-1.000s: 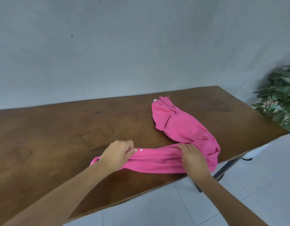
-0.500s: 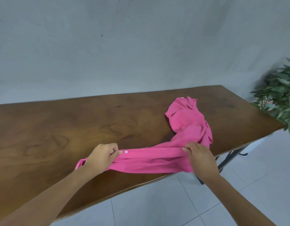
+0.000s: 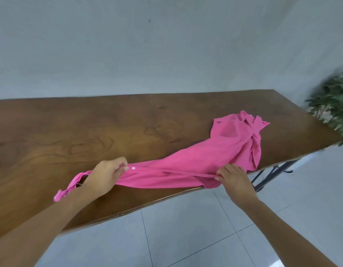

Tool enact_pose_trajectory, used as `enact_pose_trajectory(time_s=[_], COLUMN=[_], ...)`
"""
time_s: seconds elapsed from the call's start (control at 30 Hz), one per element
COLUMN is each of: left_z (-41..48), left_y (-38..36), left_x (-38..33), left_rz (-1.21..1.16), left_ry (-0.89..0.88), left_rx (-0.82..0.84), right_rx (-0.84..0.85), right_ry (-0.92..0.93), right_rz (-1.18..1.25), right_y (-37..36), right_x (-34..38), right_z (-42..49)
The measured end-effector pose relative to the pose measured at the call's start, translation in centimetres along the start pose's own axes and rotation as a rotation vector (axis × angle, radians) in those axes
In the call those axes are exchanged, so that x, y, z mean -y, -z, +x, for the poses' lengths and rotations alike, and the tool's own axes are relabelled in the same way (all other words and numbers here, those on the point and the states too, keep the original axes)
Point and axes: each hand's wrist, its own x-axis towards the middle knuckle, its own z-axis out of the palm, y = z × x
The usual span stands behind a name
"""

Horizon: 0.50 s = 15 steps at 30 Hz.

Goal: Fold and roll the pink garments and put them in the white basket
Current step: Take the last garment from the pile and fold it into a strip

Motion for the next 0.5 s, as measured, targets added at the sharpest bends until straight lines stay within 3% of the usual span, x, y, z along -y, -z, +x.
enact_pose_trajectory(time_s=[0.17, 0.33, 0.5], left_z=[-3.6, -6.9, -10.7], left_y=[1.7, 1.3, -0.5], left_x=[0.2, -2.6, -5.5], left_rz=[0.021, -0.256, -0.323], left_ry=[0.074, 0.347, 0.425], left_rx=[-0.102, -0.237, -0.308], right_rx=[0.036, 0.107, 0.091], right_ry=[-0.096, -0.272, -0.347], right_rz=[0.041, 0.204, 0.369], right_y=[0.7, 2.9, 5.5], right_x=[1.1, 2.2, 2.6], right_z=[0.8, -0.2, -4.2])
